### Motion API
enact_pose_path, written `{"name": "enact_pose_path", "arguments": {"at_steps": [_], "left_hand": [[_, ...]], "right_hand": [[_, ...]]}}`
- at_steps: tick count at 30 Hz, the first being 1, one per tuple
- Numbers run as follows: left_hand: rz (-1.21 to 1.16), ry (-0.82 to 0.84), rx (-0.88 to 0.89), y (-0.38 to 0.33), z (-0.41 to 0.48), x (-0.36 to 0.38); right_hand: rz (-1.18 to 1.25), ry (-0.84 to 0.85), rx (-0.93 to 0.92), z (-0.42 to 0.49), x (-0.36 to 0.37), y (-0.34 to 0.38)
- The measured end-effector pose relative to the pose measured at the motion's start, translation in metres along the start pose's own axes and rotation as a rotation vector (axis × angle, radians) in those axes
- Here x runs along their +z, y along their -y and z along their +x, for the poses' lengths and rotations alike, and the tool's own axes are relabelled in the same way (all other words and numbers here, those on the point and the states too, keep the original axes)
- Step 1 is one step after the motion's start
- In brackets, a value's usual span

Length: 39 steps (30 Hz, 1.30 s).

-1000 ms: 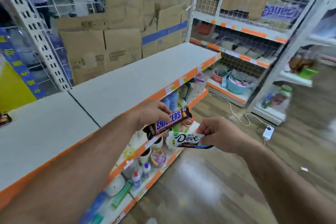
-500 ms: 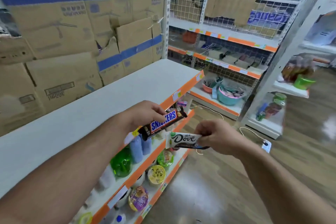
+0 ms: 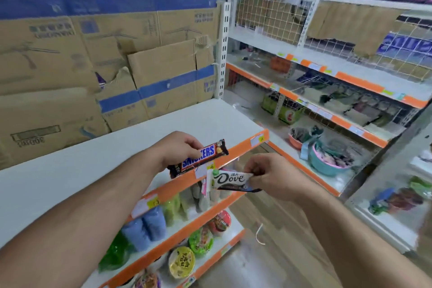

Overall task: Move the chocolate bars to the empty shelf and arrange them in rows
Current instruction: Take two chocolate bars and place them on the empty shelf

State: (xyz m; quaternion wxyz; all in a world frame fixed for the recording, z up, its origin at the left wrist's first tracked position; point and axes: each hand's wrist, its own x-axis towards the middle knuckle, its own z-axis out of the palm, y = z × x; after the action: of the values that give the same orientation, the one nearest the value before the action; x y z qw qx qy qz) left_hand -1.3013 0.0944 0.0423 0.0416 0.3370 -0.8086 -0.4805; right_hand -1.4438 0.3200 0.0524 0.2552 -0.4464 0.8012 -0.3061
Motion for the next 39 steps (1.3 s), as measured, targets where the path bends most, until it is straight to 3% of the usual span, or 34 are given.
{"name": "enact_pose_path", "arguments": {"at_steps": [17,28,32,39], "left_hand": [[0.375,-0.198,-0.13,0.017,0.205,-0.055],[0.524,-0.394,-0.307,0.05,0.231,-0.07],[0.692,-0.385,-0.259,0.059,0.226,-0.068],[0.546,-0.484,-0.347,0.058,0.221,-0.059]], "right_hand": [[-0.028,0.139,-0.057,0.23,-0.058,-0.031],[-0.008,0.278,-0.117,0.328,-0.049,-0.034],[0.009,0.339,-0.151,0.356,-0.046,-0.037],[-0.067,0.487,-0.211,0.405,-0.053,-0.041]]}}
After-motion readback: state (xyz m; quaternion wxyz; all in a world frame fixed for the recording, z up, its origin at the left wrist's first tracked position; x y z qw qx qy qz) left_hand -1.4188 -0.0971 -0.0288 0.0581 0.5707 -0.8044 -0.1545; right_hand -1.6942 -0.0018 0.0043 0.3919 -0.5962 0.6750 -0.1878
